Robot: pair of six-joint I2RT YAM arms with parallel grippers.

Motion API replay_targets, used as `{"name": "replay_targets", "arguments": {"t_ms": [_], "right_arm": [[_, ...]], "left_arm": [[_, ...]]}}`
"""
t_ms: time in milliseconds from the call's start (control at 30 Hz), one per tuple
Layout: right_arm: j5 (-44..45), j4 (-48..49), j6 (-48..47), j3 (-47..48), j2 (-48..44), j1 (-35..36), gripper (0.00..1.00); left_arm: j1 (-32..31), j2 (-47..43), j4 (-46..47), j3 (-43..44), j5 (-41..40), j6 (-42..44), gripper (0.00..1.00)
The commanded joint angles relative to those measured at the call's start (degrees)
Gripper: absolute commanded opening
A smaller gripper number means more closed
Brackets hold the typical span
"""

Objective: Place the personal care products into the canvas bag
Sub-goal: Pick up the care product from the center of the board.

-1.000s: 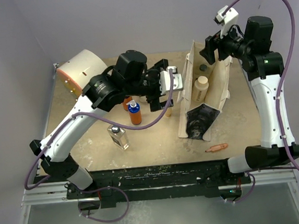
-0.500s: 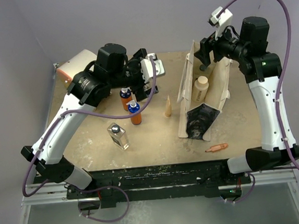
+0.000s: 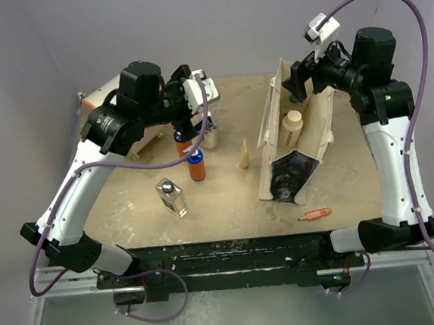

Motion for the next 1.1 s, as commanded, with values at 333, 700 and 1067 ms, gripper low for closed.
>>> {"name": "replay_targets", "arguments": {"t_ms": [333,700,1067], "right_arm": [[-10.22,0.18,-1.81,-3.21,-4.56,0.39,1.00],[-16.47,-3.55,-7.71,-1.55,-1.41,0.82,1.00],[-4.24,-0.45,-13.83,-6.83,-0.01,20.01,1.00]], "left_arm": [[6.53,-5.58,4.35,-3.64,0.97,-3.20,0.99],[13.04,-9.42,7.28,-9.60,0.42,-6.19,0.99],[24.82,-13.42,12.11,-18.84,1.81,-12.77,0.99]]}}
